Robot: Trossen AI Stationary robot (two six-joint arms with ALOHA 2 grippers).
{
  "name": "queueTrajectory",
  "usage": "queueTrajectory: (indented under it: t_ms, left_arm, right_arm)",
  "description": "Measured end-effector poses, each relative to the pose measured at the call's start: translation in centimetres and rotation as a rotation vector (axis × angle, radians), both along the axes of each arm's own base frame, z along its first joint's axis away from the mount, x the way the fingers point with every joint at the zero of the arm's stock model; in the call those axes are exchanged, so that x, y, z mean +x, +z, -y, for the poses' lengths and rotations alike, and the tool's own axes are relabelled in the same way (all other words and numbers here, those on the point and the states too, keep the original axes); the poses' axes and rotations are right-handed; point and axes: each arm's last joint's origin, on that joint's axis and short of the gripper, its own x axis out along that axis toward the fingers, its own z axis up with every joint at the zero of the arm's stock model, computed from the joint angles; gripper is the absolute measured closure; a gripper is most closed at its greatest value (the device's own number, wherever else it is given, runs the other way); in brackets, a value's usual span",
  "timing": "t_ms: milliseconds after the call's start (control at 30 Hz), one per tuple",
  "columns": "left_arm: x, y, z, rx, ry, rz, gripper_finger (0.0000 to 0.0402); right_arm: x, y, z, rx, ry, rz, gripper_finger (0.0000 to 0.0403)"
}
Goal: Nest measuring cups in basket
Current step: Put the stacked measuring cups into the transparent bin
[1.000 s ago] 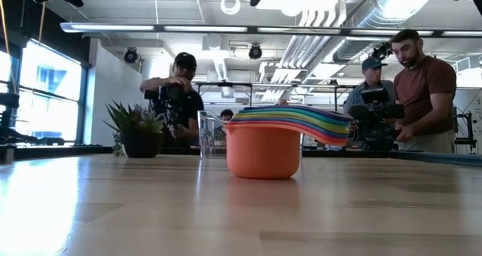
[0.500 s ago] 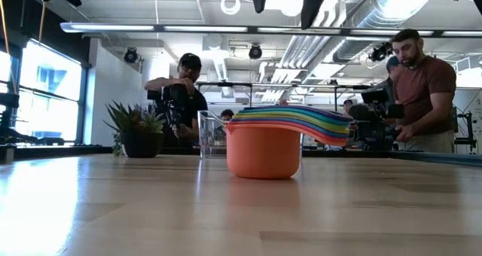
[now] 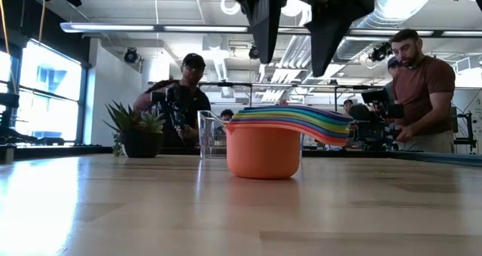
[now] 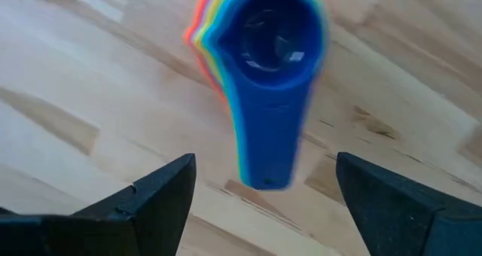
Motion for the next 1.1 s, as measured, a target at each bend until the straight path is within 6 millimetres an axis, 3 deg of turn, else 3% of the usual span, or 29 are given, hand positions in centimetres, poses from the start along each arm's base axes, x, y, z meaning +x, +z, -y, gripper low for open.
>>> queueTrajectory:
  t_ms: [267, 733, 967, 1100]
  left_arm:
    - [0.0, 0.0, 0.0, -0.003, 0.003, 0.001, 0.0337]
    - [0.0, 0.0, 0.0, -0.031, 0.035, 0.01, 0.0337]
    - [0.0, 0.0, 0.0, -0.032, 0.036, 0.011, 0.0337]
    - [0.0, 0.0, 0.0, -0.032, 0.036, 0.011, 0.0337]
  right_arm:
    - [0.0, -3.4, -0.1, 0.033, 0.02, -0.035, 0.0091]
    - [0.1, -6.5, -0.1, 0.055, 0.055, -0.011, 0.0091]
    - [0.1, -7.3, 0.3, 0.069, 0.048, -0.012, 0.0094]
    - [0.1, -7.3, 0.3, 0.073, 0.049, -0.012, 0.0121]
